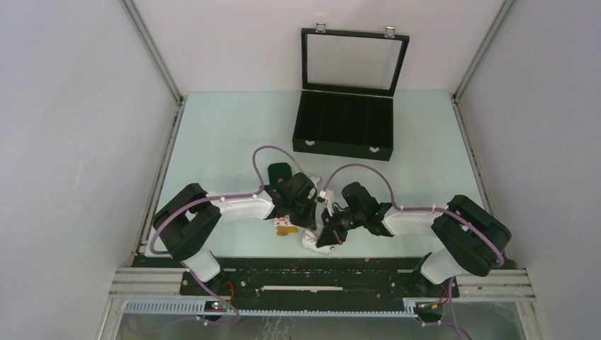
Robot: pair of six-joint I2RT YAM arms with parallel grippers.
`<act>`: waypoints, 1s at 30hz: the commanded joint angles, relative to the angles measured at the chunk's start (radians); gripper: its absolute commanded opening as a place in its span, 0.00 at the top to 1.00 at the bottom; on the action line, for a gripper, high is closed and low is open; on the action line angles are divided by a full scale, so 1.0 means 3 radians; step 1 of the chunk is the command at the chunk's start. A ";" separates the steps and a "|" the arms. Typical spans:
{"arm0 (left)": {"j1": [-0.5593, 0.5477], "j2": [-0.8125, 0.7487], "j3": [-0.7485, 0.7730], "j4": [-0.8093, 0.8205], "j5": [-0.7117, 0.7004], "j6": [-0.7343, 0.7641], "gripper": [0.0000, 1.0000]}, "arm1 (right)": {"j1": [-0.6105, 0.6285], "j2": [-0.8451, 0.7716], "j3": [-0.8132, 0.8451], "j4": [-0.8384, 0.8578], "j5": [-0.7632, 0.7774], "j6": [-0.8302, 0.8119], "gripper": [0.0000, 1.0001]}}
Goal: Roll the socks
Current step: Roll a pair of socks at the center of the board.
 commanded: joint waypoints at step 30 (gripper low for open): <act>-0.0152 -0.1118 -0.0296 -0.0333 -0.0013 0.0050 1.00 | -0.0710 0.1297 0.0663 -0.0651 -0.0521 0.0319 1.00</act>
